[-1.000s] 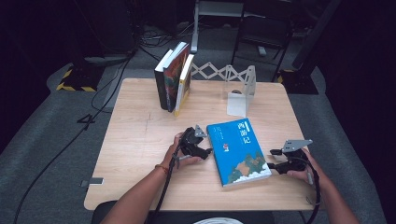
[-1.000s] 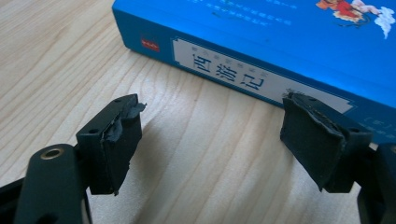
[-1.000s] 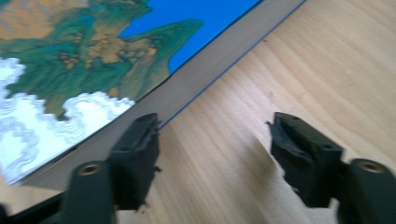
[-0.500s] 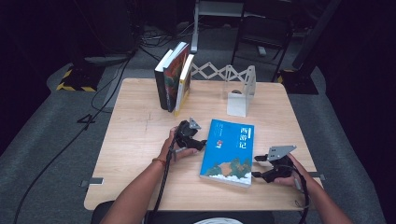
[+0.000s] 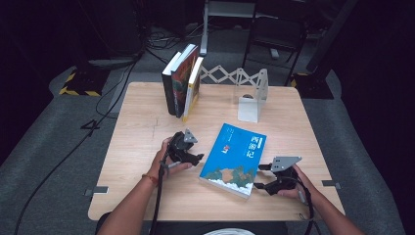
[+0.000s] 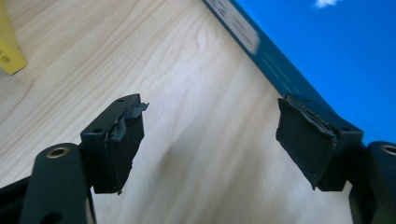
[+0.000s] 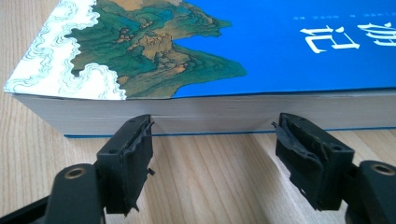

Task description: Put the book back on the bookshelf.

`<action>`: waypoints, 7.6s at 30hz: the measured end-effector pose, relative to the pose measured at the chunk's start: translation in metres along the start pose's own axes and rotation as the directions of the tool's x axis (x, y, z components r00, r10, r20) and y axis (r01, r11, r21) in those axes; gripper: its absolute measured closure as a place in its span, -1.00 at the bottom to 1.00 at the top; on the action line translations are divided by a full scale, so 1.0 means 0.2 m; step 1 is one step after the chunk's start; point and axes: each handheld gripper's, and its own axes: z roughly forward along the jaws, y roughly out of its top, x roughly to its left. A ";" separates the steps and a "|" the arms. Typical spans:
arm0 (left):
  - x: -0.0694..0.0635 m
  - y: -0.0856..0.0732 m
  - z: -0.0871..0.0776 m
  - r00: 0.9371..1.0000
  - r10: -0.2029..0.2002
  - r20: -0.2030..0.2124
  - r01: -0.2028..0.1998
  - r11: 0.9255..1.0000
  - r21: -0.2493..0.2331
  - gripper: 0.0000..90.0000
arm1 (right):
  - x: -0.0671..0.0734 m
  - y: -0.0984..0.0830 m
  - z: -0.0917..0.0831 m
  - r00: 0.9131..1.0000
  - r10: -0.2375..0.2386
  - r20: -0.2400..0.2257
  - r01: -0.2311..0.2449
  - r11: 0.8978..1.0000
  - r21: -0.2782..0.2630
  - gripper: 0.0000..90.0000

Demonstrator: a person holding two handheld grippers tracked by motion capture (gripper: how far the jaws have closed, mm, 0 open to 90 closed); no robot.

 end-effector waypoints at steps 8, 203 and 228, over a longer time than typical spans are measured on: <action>-0.10 -0.20 -0.09 0.999 0.043 0.000 -0.042 0.997 0.058 -0.51 | 0.04 0.03 0.03 1.000 -0.006 0.031 0.006 1.000 0.002 -0.40; -0.25 0.18 -0.06 0.969 0.239 0.067 -0.231 0.967 -0.108 0.50 | -0.19 0.29 0.02 0.955 -0.210 0.211 0.219 0.976 -0.021 0.16; -0.16 0.13 -0.19 0.976 0.191 0.106 -0.185 0.981 -0.062 0.06 | -0.20 0.30 0.04 0.936 -0.308 0.170 0.324 0.942 -0.081 0.43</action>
